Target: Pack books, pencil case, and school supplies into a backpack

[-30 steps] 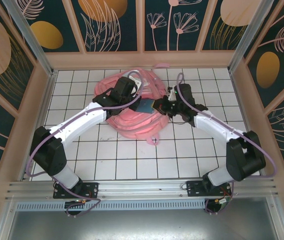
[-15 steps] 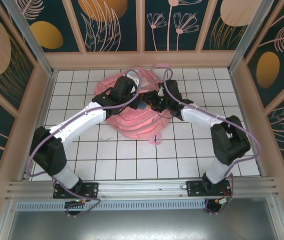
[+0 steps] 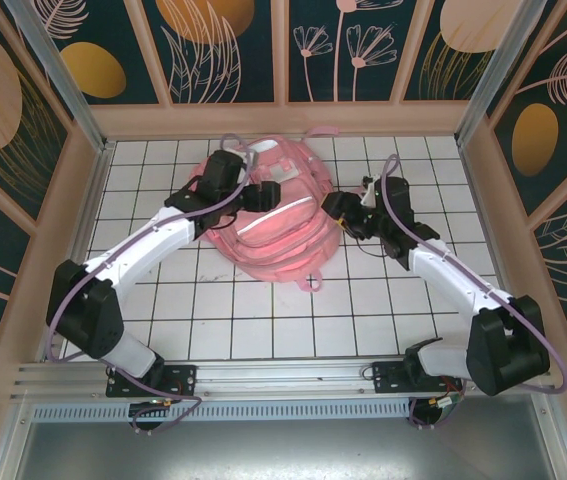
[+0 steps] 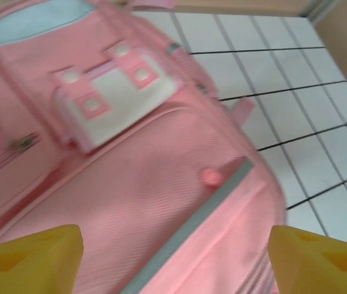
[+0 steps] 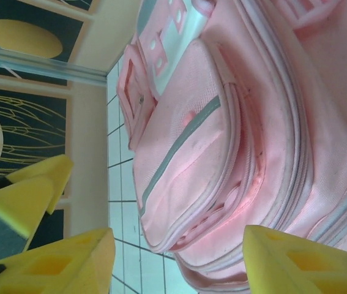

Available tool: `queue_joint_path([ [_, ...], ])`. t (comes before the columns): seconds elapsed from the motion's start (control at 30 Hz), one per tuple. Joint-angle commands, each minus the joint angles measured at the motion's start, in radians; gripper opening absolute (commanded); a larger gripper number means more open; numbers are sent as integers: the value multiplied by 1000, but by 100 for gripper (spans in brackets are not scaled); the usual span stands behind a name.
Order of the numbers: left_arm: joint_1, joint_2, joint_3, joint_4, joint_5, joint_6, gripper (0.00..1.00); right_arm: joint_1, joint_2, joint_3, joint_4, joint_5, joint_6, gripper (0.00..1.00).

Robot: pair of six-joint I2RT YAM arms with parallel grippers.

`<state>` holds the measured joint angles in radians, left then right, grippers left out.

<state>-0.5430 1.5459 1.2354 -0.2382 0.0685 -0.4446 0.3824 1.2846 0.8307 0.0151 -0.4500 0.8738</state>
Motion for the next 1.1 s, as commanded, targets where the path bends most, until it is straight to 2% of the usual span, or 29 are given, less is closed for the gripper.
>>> queue_joint_path([
  [0.0,63,-65,-91,35,-16,-116,84,46,57,29,22,-46,17,60],
  [0.17,154,-128,-234,88,28,-214,85,108,146,68,16,-30,78,60],
  [0.27,167,-155,-305,130,75,-229,82,108,181,65,61,-40,104,59],
  [0.4,167,-179,-360,145,166,-137,72,109,234,109,74,-34,93,55],
  [0.5,166,-195,-400,134,220,-54,68,99,288,156,74,-36,75,51],
  [0.6,166,-209,-434,145,257,-9,66,72,339,204,89,-49,68,41],
  [0.67,163,-216,-456,172,283,7,66,54,368,247,94,-56,52,31],
  [0.73,152,-221,-474,198,287,24,65,39,388,289,88,-58,35,26],
  [0.93,75,-218,-509,239,192,147,64,-6,423,364,69,-59,8,23],
  [1.07,64,-220,-552,317,213,213,63,-22,433,380,67,-74,1,22],
])
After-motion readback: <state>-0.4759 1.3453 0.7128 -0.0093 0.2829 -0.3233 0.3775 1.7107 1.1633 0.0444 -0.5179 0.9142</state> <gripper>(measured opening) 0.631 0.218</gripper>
